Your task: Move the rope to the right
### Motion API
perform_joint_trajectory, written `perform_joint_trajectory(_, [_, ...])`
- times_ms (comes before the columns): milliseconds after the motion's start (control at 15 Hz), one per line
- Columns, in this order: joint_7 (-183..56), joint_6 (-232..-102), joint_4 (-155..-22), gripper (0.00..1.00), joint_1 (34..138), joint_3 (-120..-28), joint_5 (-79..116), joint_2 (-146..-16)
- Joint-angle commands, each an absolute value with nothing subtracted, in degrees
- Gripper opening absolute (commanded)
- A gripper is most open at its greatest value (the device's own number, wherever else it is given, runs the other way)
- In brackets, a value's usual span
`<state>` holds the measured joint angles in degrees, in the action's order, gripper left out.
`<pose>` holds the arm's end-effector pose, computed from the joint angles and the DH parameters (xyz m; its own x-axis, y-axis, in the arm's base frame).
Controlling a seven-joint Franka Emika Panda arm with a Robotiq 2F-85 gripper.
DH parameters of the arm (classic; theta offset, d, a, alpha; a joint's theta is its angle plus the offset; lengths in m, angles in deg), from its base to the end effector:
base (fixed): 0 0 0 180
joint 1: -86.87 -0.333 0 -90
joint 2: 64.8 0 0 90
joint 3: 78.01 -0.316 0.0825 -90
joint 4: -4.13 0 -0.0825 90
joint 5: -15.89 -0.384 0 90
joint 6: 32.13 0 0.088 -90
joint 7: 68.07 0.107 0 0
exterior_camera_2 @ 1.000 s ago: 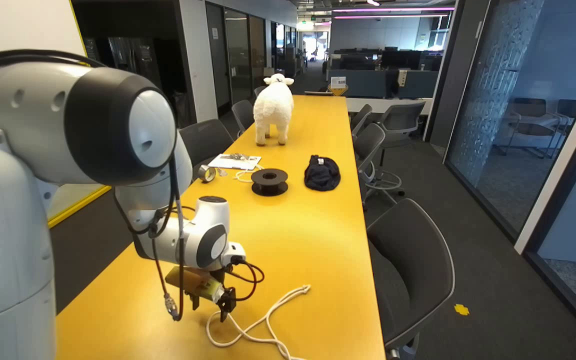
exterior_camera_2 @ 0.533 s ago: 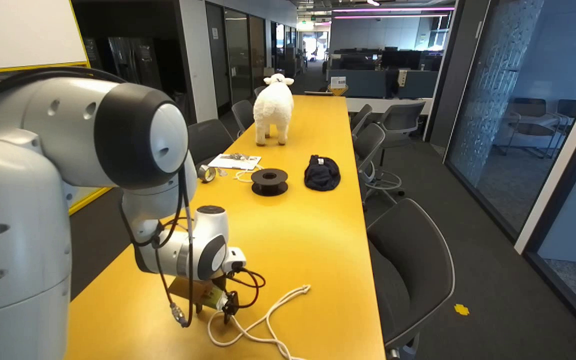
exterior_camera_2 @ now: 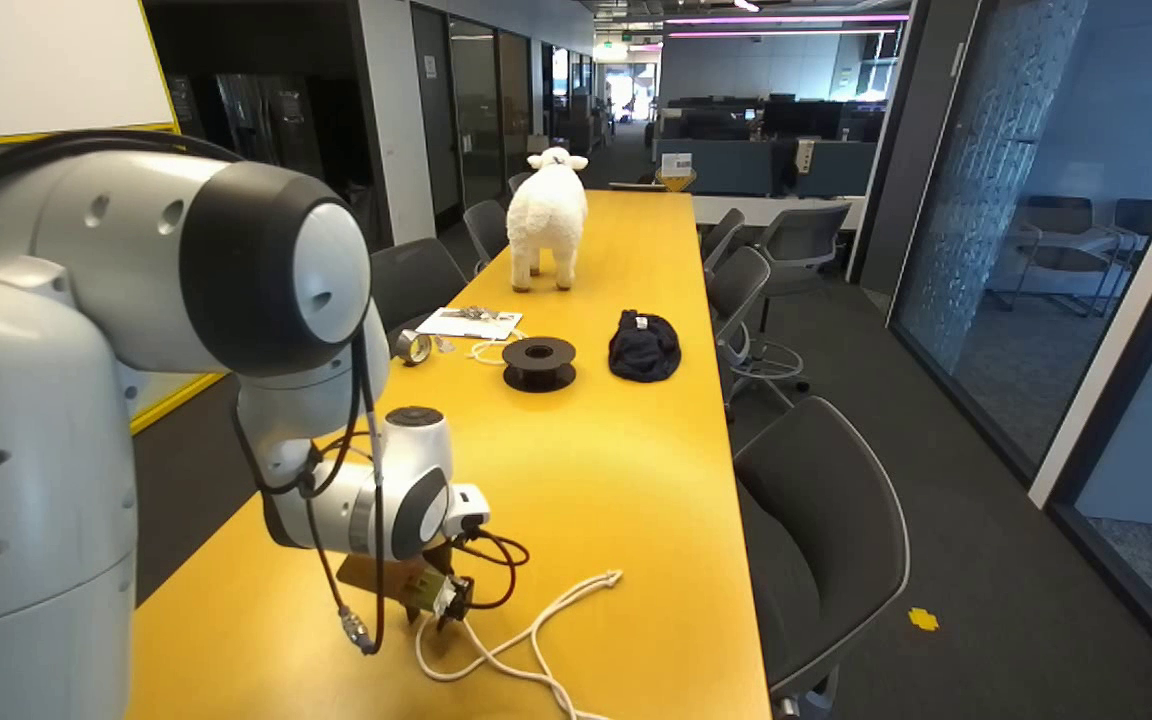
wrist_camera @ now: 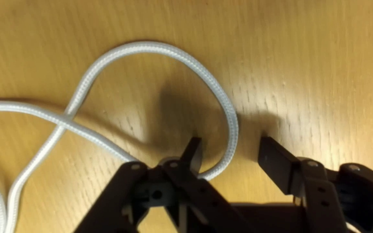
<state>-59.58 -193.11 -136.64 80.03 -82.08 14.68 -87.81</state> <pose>0.4600 0.0905 0.1352 0.9984 0.0178 -0.0530 0.0164 -0.9995 -0.0261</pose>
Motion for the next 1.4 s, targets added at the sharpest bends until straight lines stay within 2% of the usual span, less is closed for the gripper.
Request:
perform_joint_trajectory(0, [-59.1, -197.1, -137.1, 0.20, 78.9, -80.8, 15.4, -87.0])
perform_joint_trajectory(133, [-58.0, -198.9, -136.6, 0.05, 78.6, -80.2, 15.2, -87.0])
perform_joint_trajectory(200, [-57.2, -199.6, -136.4, 0.00, 77.9, -79.2, 15.7, -87.2])
perform_joint_trajectory(533, [-51.1, -201.1, -133.1, 0.01, 74.6, -74.5, 15.1, -88.1])
perform_joint_trajectory(933, [-45.8, -206.8, -128.1, 0.01, 75.9, -76.8, 7.2, -85.3])
perform_joint_trajectory(1333, [-39.1, -222.2, -132.8, 0.01, 68.4, -69.7, 7.0, -79.0])
